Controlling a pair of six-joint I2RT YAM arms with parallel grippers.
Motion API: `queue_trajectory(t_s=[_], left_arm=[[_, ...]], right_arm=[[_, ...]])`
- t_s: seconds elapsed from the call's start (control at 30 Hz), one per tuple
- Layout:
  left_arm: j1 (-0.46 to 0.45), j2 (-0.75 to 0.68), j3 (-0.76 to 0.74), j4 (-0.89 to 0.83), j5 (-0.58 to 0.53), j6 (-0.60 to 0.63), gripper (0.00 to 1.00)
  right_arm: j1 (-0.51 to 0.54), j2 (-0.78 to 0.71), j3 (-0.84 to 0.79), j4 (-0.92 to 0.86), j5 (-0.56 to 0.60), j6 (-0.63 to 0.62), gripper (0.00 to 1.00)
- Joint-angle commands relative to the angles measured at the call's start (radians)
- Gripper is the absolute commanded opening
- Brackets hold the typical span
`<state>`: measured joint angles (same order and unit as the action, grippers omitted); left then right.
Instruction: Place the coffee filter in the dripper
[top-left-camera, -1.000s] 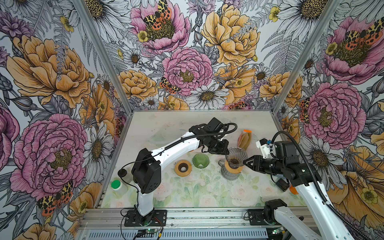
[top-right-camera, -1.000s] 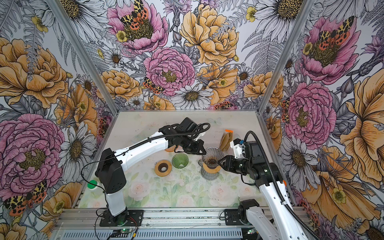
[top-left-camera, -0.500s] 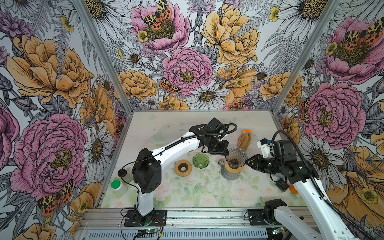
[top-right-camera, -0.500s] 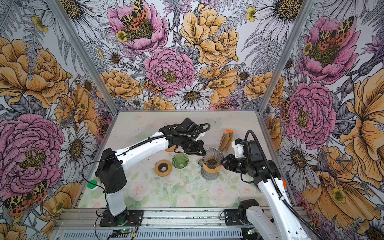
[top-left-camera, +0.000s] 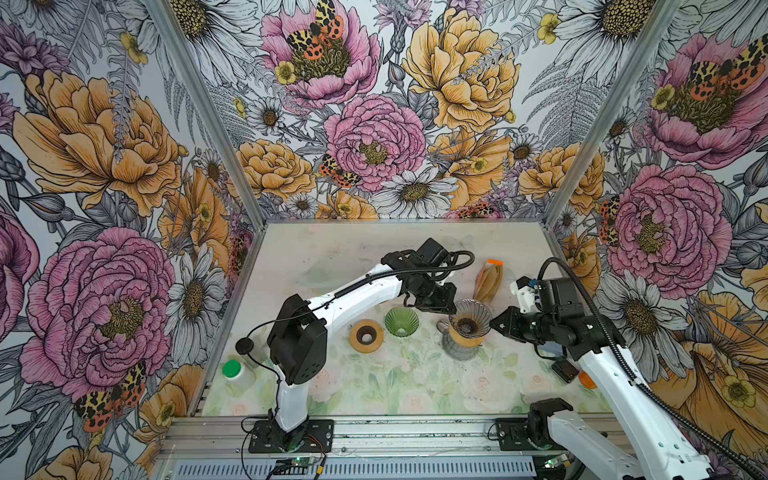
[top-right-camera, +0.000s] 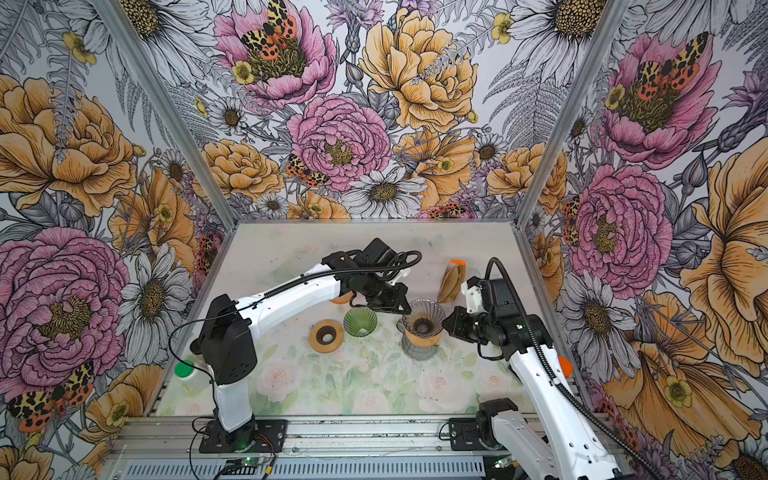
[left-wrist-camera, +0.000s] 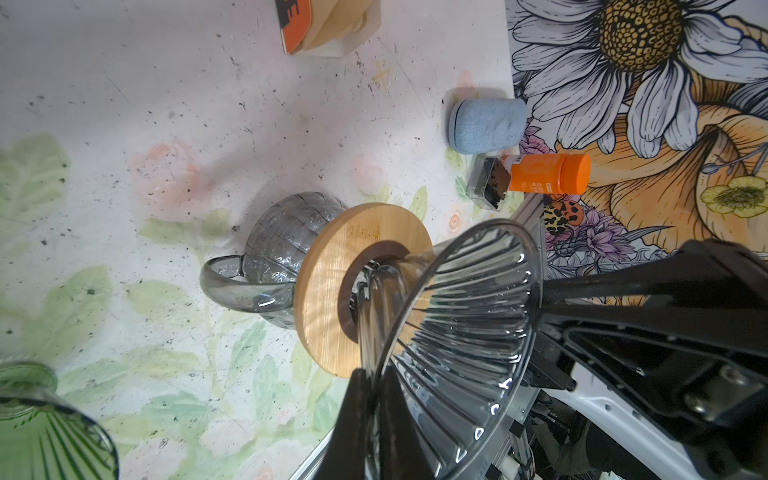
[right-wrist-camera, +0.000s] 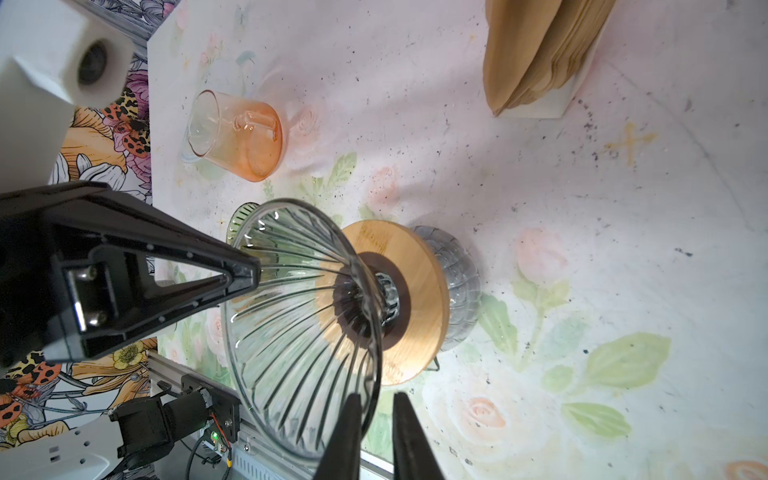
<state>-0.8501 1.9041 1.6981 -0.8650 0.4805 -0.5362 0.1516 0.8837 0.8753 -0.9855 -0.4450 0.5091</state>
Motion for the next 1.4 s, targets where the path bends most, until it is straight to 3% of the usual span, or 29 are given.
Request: queue_trajectory(t_s=[0.0, 0.57, 0.87, 1.13, 1.37], left_arm=[[-0.006, 0.0, 0.025, 0.006, -0.009, 0.023, 0.03], [-0.002, 0.01, 0.028, 0.005, -0.017, 0.022, 0.08], [0.0, 0.024, 0.048, 0.006, -0.014, 0.018, 0.17], [0.009, 0.042, 0.057, 0.005, -0.008, 0.012, 0.1], [0.013, 0.051, 0.071, 0.005, 0.0, 0.011, 0.09]], right_arm=[[0.004, 0.004, -0.016, 0.041, -0.012, 0.011, 0.14], [0.005, 0.017, -0.042, 0.07, -0.009, 0.019, 0.1], [0.005, 0.023, -0.046, 0.069, 0.018, 0.032, 0.09], [-0.004, 0.024, -0.027, 0.069, 0.022, 0.043, 0.1], [-0.016, 0.038, -0.013, 0.07, 0.017, 0.035, 0.1]])
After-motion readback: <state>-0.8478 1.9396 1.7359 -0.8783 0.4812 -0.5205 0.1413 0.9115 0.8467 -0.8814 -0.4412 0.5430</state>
